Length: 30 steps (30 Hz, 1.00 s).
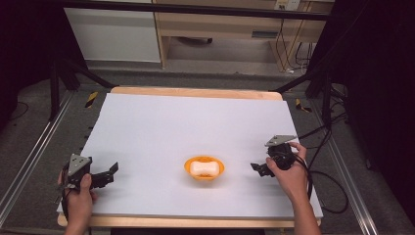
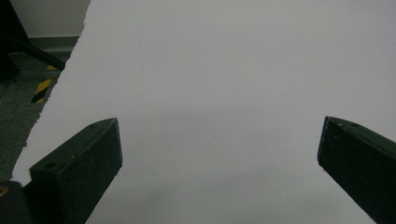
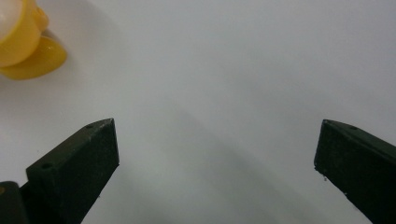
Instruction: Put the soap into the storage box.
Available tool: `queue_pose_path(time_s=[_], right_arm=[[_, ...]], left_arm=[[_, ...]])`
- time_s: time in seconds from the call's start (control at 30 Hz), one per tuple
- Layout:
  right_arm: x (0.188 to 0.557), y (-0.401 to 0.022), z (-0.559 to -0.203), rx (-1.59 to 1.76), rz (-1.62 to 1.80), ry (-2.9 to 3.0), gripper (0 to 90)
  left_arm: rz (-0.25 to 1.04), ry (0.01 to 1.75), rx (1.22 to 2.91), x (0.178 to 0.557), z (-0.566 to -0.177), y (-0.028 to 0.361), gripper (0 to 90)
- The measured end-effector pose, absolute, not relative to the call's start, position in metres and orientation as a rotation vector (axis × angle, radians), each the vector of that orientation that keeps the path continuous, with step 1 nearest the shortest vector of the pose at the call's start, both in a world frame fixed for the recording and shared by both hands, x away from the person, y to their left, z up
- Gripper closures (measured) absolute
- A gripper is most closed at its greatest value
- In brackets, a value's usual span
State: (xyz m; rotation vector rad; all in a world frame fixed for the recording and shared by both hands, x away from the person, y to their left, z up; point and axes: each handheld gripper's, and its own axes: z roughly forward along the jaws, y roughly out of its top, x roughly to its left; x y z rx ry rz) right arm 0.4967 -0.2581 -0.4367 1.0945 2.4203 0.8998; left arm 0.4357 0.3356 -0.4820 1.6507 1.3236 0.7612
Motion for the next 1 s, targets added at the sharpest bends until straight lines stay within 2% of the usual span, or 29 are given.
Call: queue_pose_path(time_s=[1.0], right_arm=[[0.459, -0.33, -0.464, 1.264, 0.957, 2.296, 0.4]], left_arm=[[0.764, 1.324, 1.65, 0.436, -0.482, 0.335, 0.0]])
